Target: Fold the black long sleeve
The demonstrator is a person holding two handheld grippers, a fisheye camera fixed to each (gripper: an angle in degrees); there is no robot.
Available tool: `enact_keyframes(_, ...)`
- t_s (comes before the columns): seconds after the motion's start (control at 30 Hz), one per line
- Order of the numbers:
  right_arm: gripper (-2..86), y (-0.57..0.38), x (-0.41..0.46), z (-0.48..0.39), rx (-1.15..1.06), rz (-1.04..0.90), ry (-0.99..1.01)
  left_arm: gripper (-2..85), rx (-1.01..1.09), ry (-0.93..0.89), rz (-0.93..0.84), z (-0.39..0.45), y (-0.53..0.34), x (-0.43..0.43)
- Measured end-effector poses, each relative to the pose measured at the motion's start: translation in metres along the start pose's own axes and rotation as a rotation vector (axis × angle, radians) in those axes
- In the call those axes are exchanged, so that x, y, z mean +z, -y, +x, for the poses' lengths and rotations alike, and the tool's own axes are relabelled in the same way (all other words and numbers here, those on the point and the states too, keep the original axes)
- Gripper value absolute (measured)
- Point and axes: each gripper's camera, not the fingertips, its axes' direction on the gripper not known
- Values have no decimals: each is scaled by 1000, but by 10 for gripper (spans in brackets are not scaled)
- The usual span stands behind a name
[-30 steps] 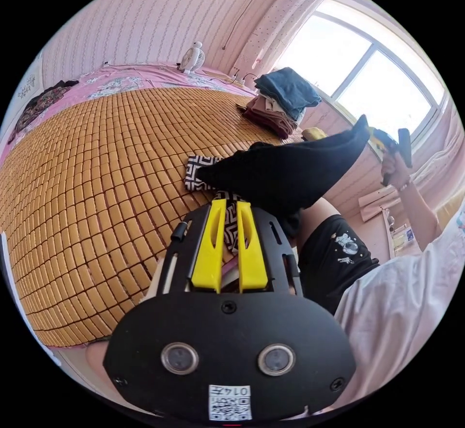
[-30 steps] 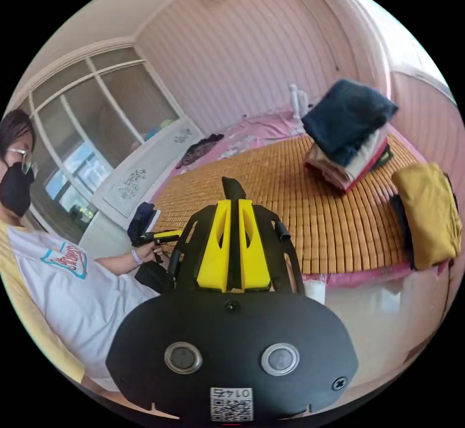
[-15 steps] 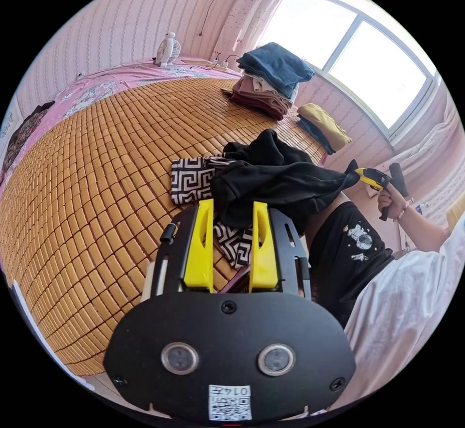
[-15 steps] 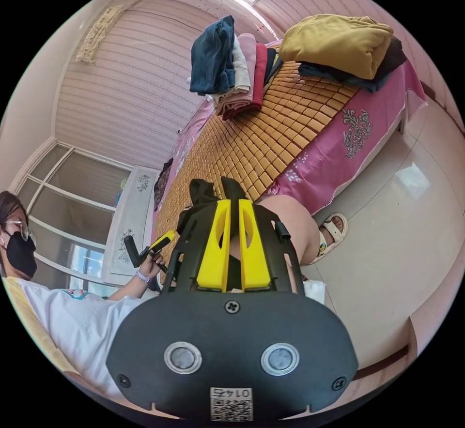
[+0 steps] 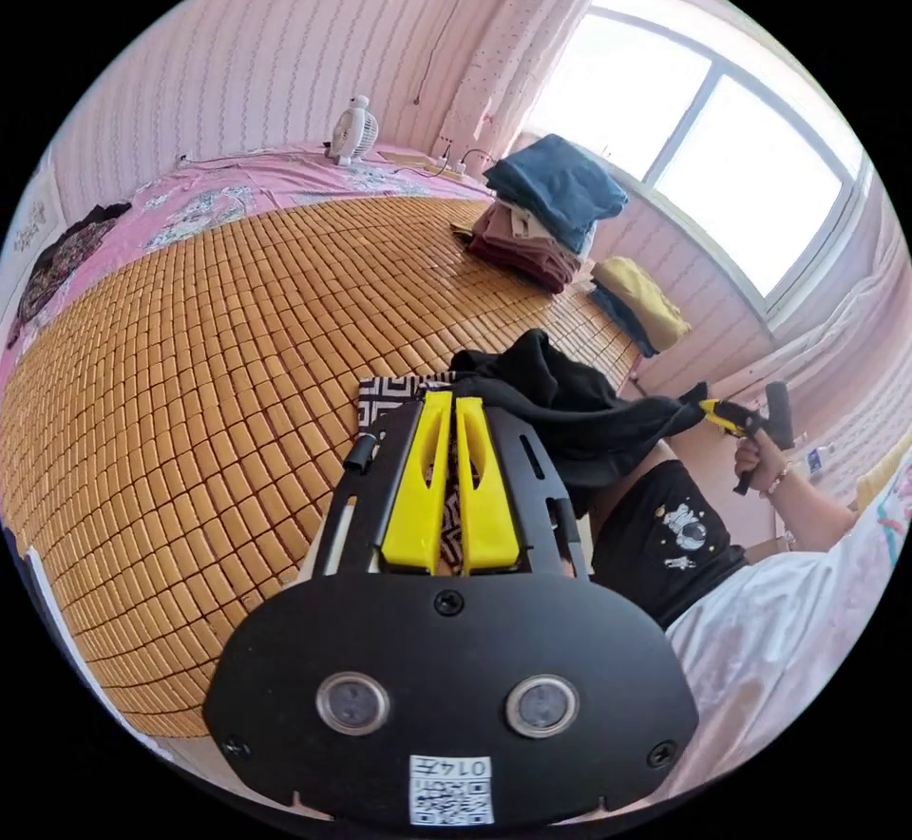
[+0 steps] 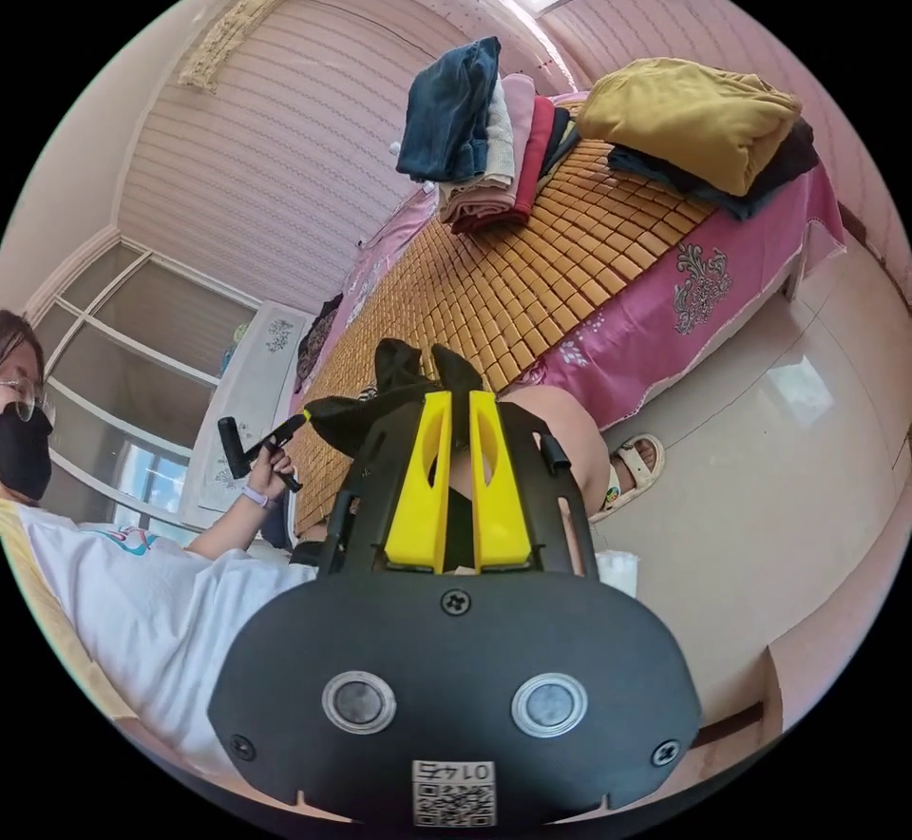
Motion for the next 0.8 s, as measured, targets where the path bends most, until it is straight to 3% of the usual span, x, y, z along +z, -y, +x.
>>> enact_keyframes(0.13, 41, -30, 1, 22, 20, -107, -145, -10, -50, -162, 53, -3, -30, -35)
enact_keyframes(0.23, 56, -54, -5, 38, 66, -141, -201, -10, -70, -139, 9, 1, -53, -46)
enact_keyframes(0.4, 103, -57, -25, 48, 88, -20, -76, -10, -206, -238, 43, 1, -81, -61)
enact_keyframes(0.63, 126, -50, -36, 53, 76, 131, 181, -10, -186, -190, 2, 20, -105, -83)
enact_keyframes(0.8, 133, -60, -27, 68, 155, 33, 143, -10, -289, -143, -48, 23, -141, -91)
